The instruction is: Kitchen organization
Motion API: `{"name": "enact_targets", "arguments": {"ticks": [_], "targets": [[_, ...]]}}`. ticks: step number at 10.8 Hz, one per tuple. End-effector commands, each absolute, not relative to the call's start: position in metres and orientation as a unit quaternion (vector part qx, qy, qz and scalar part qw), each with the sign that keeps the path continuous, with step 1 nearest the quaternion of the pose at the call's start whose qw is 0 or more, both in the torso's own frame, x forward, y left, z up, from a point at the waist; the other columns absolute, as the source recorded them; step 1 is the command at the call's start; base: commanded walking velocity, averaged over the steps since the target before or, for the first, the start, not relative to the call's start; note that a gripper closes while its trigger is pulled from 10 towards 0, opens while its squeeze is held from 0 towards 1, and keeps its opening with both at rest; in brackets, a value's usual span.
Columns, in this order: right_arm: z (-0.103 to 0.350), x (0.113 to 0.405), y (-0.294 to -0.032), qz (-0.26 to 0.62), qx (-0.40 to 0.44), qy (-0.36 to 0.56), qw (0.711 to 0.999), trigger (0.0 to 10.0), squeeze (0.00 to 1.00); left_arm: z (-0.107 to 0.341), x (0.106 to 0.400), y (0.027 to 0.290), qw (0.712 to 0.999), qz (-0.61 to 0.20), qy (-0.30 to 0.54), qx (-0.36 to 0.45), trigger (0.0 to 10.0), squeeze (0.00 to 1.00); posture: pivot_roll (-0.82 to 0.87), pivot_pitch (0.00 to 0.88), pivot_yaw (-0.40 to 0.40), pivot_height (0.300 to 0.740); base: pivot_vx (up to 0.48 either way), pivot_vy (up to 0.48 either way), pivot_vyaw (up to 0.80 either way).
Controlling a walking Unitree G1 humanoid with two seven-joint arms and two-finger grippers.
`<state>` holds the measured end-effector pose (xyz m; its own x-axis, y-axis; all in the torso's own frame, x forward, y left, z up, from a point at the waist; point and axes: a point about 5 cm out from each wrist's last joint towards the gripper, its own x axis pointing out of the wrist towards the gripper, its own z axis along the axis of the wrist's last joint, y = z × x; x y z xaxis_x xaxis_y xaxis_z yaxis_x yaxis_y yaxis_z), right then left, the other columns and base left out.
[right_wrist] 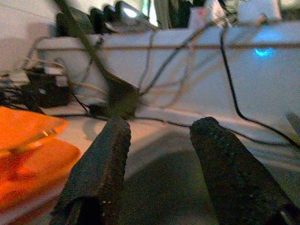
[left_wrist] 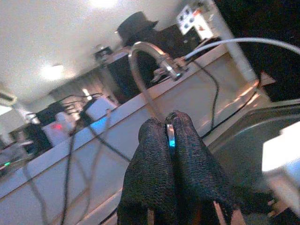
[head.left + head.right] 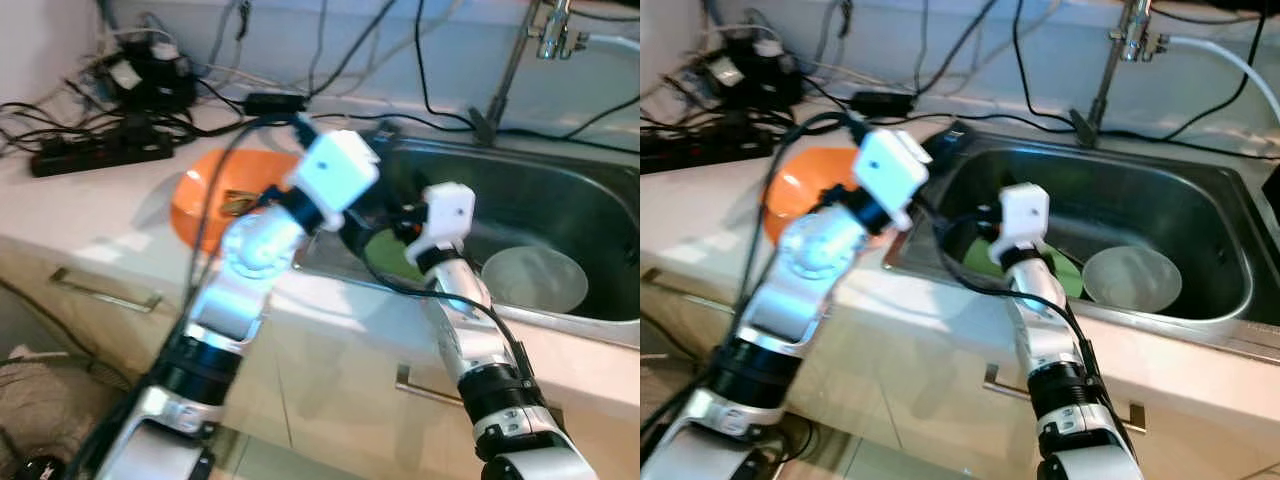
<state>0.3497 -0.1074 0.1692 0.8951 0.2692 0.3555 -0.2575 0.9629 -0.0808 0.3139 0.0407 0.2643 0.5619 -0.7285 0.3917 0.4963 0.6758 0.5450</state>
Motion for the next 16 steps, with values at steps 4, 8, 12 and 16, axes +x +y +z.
{"name": "enact_targets", "arguments": {"ticks": [4, 8, 12, 16], "targets": [[0.184, 0.339, -0.095, 0.192, -0.011, -0.210, 0.959, 10.0, 0.11, 0.267, 0.312, 0.031, 0.853, -0.379, -0.313, 0.175, 10.0, 0.00, 0.16, 0.000, 0.042, 0.740, 0.000, 0.000, 0.00], [0.193, 0.334, -0.088, 0.222, 0.013, -0.218, 0.950, 10.0, 0.00, 0.255, 0.309, 0.025, 0.852, -0.419, -0.280, 0.141, 10.0, 0.00, 0.16, 0.000, 0.044, 0.740, 0.000, 0.000, 0.00], [0.195, 0.333, -0.089, 0.221, 0.025, -0.217, 0.951, 10.0, 0.00, 0.245, 0.307, 0.024, 0.851, -0.445, -0.251, 0.123, 10.0, 0.00, 0.16, 0.000, 0.043, 0.740, 0.000, 0.000, 0.00], [0.194, 0.334, -0.090, 0.216, 0.030, -0.213, 0.952, 10.0, 0.00, 0.239, 0.306, 0.027, 0.855, -0.453, -0.229, 0.104, 10.0, 0.00, 0.17, 0.000, 0.042, 0.740, 0.000, 0.000, 0.00]]}}
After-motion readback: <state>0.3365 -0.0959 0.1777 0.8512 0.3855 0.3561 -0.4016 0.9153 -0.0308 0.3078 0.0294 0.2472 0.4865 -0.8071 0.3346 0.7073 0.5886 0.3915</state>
